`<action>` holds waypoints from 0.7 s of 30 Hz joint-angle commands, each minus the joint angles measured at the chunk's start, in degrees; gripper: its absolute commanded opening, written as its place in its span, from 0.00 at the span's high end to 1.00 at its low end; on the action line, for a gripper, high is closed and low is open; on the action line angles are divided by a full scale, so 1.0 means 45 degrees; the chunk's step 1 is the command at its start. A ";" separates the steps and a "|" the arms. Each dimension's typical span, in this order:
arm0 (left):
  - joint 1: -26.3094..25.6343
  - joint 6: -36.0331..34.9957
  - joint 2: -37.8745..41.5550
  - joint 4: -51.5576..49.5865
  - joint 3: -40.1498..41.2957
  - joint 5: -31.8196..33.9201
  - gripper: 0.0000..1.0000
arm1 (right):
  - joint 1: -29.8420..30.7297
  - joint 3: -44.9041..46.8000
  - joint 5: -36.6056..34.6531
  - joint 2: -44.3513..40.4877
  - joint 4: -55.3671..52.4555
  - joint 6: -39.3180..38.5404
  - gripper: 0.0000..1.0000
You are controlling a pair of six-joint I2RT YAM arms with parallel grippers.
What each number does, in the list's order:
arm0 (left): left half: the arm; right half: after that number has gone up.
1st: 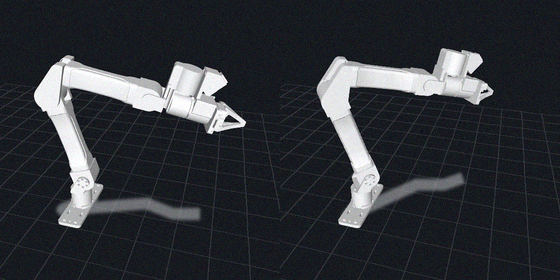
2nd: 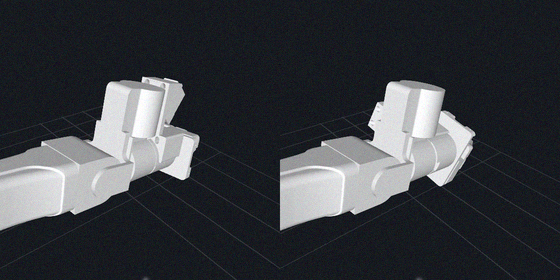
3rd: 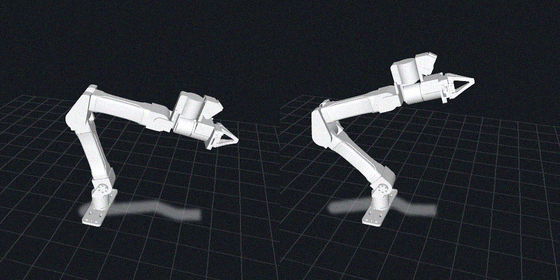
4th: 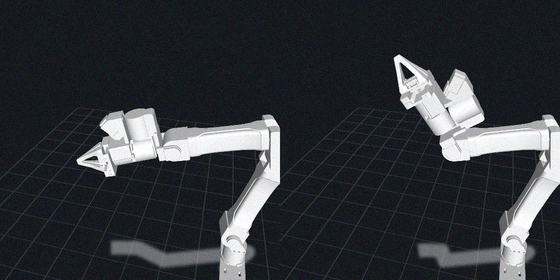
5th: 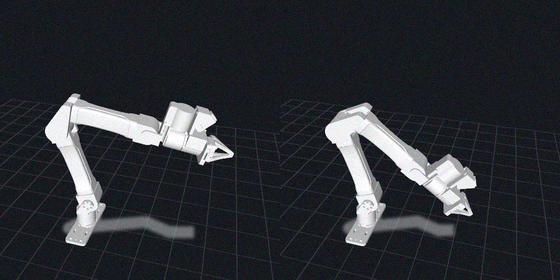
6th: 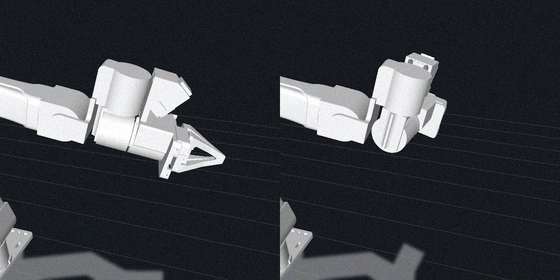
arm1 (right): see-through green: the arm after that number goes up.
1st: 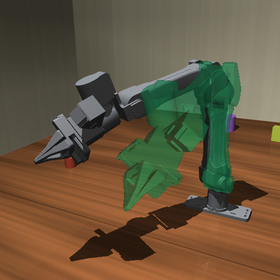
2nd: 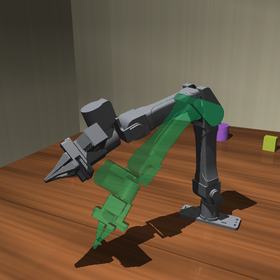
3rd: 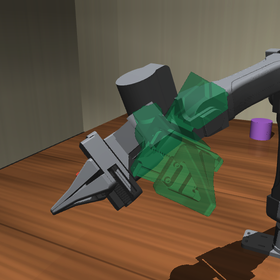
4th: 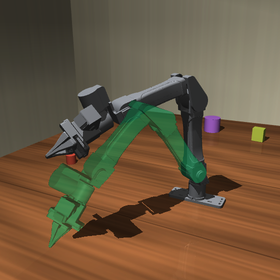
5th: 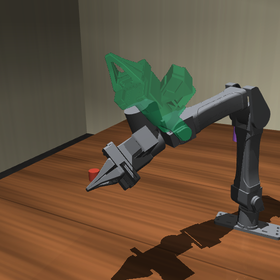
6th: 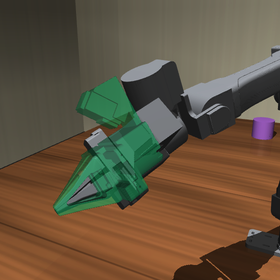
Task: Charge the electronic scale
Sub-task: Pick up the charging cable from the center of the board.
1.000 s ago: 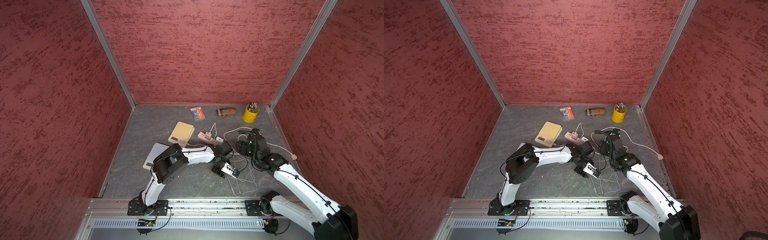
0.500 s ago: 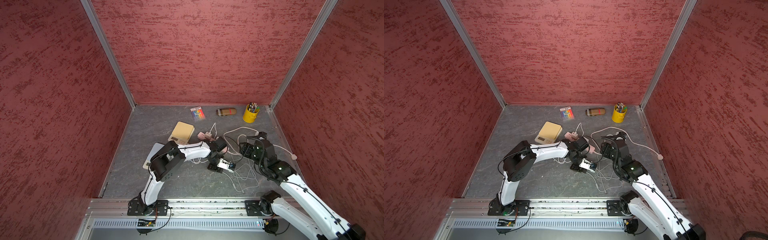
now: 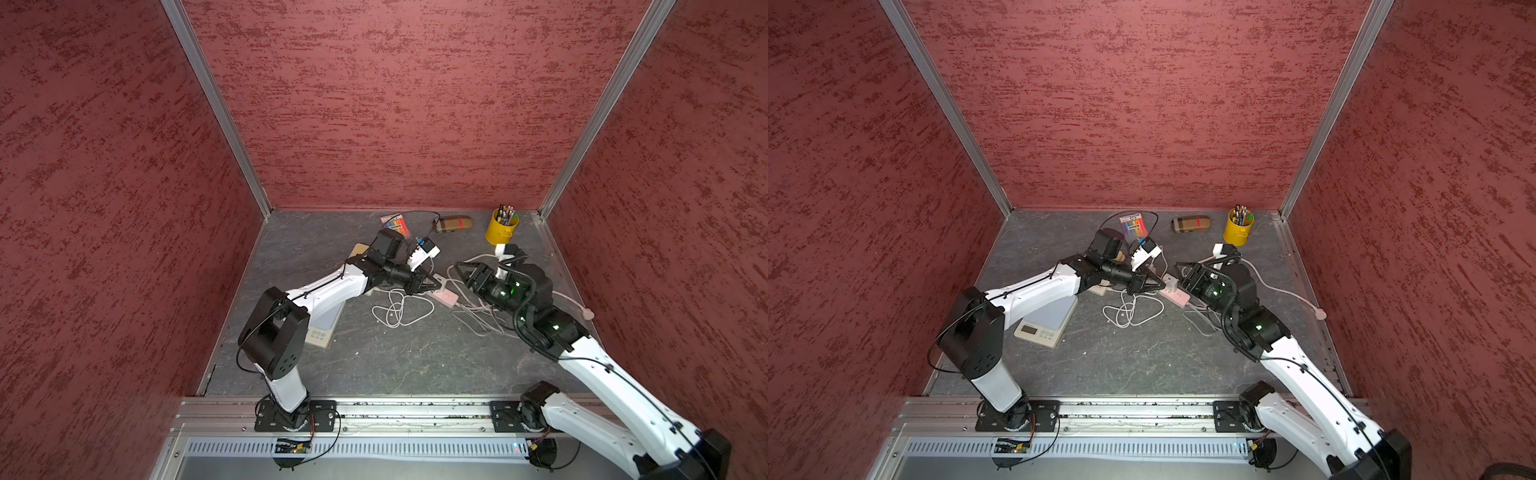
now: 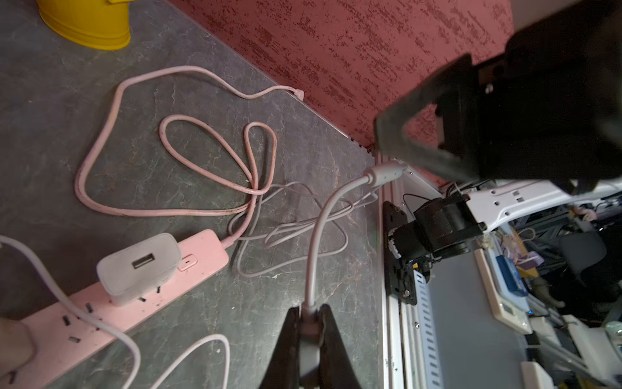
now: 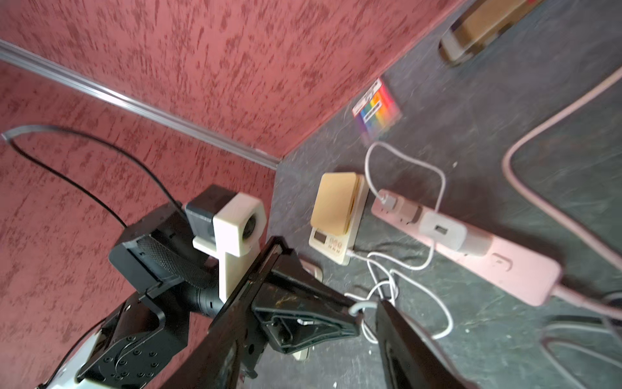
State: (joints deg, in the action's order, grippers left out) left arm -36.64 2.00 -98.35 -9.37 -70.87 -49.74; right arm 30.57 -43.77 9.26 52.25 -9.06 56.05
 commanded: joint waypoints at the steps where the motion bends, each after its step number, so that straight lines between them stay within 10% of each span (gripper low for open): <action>1: 0.0013 0.2198 0.0034 0.1207 0.0026 0.0339 0.95 | 0.0370 -0.0514 0.0258 0.0305 0.0531 0.0595 0.38; 21: -0.0333 0.0529 0.1037 0.1594 0.1017 -0.0198 0.91 | 0.0847 0.1039 -0.0214 0.1607 0.2349 0.2981 0.58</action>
State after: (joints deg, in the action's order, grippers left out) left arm -37.26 9.39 -96.18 -3.36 -66.81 -49.21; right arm 34.04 -39.72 8.69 58.67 -4.75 66.02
